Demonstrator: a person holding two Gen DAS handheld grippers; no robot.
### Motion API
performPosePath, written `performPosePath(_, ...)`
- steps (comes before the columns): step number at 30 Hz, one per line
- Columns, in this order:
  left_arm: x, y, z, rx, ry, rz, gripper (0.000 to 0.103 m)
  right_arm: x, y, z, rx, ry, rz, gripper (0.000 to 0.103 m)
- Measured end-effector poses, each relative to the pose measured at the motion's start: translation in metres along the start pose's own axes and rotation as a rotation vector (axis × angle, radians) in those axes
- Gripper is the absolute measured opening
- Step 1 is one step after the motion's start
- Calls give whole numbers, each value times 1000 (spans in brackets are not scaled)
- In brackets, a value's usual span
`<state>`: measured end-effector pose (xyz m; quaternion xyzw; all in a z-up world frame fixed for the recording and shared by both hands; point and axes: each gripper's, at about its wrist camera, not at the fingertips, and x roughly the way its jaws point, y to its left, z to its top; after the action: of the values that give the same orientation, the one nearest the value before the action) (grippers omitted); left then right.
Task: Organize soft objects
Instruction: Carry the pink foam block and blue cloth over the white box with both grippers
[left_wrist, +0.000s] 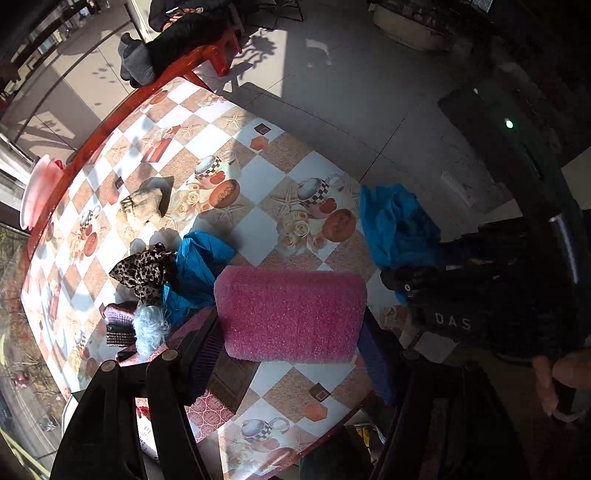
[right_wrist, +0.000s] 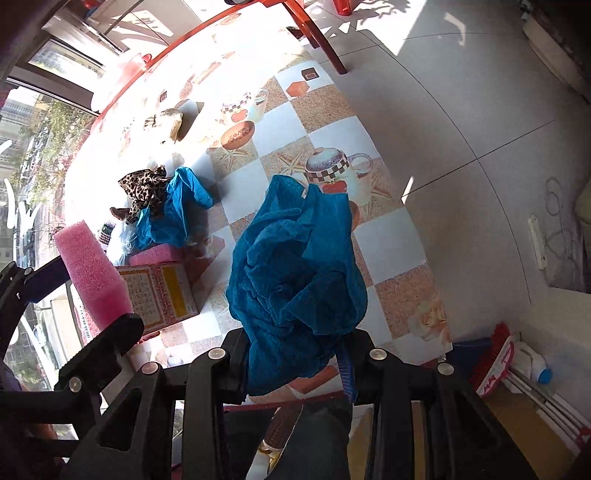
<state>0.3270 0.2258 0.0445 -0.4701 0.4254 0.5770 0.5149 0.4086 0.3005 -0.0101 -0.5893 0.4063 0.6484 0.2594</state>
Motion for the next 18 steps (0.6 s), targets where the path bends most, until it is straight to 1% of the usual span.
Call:
performPosePath(5, 0, -17, -28, 10, 38, -1, 72, 4, -4, -20, -39, 34, 13, 38)
performPosePath(11, -3, -25, -69, -13, 72, 14, 72, 15, 11, -38, -166, 99, 28, 38)
performPosePath(15, -7, -16, -97, -71, 95, 12, 72, 21, 30, -49, -253, 142, 28, 38)
performPosePath(18, -12, -4, -115, -110, 89, 10, 72, 23, 49, -60, -313, 158, 31, 38)
